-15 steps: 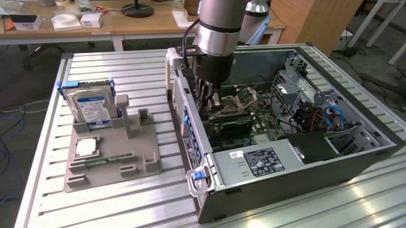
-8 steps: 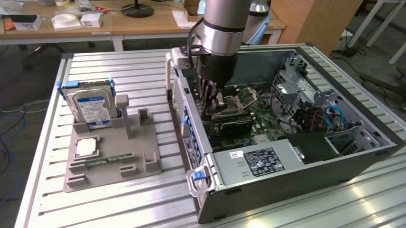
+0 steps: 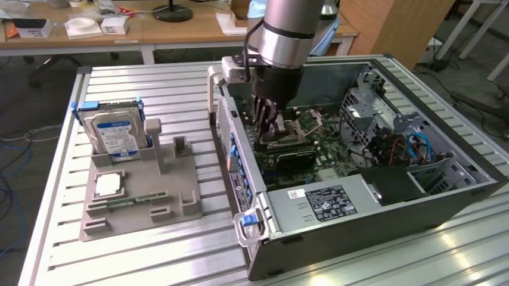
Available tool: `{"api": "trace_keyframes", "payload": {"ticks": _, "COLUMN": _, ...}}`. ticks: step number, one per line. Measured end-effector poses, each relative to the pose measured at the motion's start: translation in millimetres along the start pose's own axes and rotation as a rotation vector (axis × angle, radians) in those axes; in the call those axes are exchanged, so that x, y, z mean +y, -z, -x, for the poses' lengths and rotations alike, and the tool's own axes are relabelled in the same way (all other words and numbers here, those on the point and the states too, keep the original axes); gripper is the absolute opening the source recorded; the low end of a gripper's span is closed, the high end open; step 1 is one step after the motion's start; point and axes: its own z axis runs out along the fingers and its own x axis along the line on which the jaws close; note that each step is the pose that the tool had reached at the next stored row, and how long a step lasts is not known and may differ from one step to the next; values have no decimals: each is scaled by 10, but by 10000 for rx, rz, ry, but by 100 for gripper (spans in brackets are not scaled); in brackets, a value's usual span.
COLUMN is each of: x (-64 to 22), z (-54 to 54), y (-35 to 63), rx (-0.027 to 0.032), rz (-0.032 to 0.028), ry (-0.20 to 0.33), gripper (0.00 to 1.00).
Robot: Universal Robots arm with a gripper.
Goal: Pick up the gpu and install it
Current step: 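Press down on the gpu until it lock into place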
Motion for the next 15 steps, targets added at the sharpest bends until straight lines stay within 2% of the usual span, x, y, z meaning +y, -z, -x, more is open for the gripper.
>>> {"api": "trace_keyframes", "payload": {"ticks": 5, "x": -59, "z": -2, "y": 23, "rx": 171, "rz": 318, "ry": 23, "gripper": 10}}
{"api": "trace_keyframes", "payload": {"ticks": 6, "x": -71, "z": -2, "y": 27, "rx": 221, "rz": 392, "ry": 27, "gripper": 10}}
{"api": "trace_keyframes", "payload": {"ticks": 7, "x": -85, "z": -2, "y": 27, "rx": 279, "rz": 495, "ry": 34, "gripper": 10}}
{"api": "trace_keyframes", "payload": {"ticks": 9, "x": -114, "z": -1, "y": 31, "rx": 344, "rz": 791, "ry": 66, "gripper": 10}}
{"api": "trace_keyframes", "payload": {"ticks": 13, "x": -163, "z": 1, "y": 37, "rx": 400, "rz": 1499, "ry": 164, "gripper": 10}}
{"api": "trace_keyframes", "payload": {"ticks": 15, "x": -185, "z": 3, "y": 40, "rx": 434, "rz": 1784, "ry": 199, "gripper": 10}}
